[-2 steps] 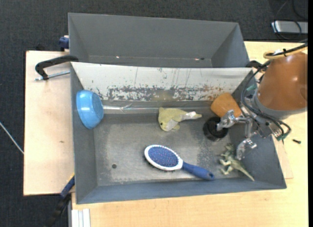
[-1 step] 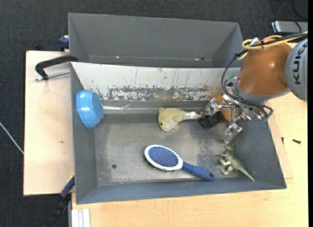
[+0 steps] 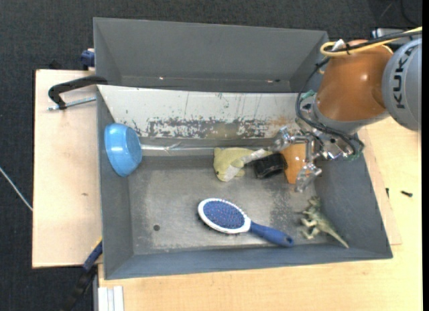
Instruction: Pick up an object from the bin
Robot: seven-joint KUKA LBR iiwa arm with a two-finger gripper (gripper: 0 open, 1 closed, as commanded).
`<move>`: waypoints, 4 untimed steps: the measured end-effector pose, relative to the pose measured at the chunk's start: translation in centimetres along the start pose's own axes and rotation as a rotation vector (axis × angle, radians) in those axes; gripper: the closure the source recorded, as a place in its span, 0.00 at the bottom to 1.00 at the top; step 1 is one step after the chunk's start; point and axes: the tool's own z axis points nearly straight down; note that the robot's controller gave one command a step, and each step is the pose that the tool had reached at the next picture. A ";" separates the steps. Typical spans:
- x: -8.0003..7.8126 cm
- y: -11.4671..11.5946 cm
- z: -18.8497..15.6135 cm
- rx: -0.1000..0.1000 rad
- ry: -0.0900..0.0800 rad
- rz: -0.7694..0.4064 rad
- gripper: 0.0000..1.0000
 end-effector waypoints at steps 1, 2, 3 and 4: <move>0.9 5.0 3.2 0.001 0.002 0.178 0.00; 0.8 4.9 3.0 0.001 0.001 0.177 1.00; 1.0 4.9 3.2 0.000 0.006 0.177 0.00; -0.4 12.7 -2.3 -0.005 0.002 0.247 0.00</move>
Offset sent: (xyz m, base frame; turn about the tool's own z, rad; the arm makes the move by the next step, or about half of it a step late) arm -0.0347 0.0377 -0.0350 0.1770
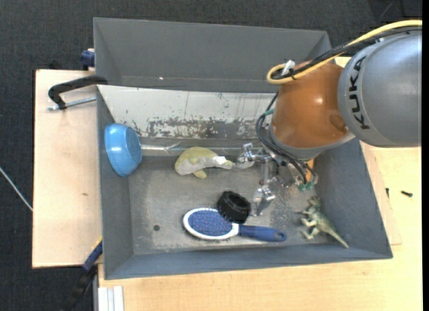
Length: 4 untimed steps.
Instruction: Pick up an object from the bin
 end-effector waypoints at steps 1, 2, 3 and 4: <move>0.3 6.0 3.9 0.007 0.004 -0.234 0.00; 0.4 6.0 4.0 0.006 0.004 -0.229 1.00; -0.9 14.0 4.7 0.004 -0.010 -0.076 1.00; -1.4 13.4 -9.2 0.003 -0.007 -0.064 1.00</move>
Offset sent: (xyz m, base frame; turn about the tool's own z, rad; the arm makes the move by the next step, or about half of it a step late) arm -0.0229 0.0572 -0.0446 -0.2299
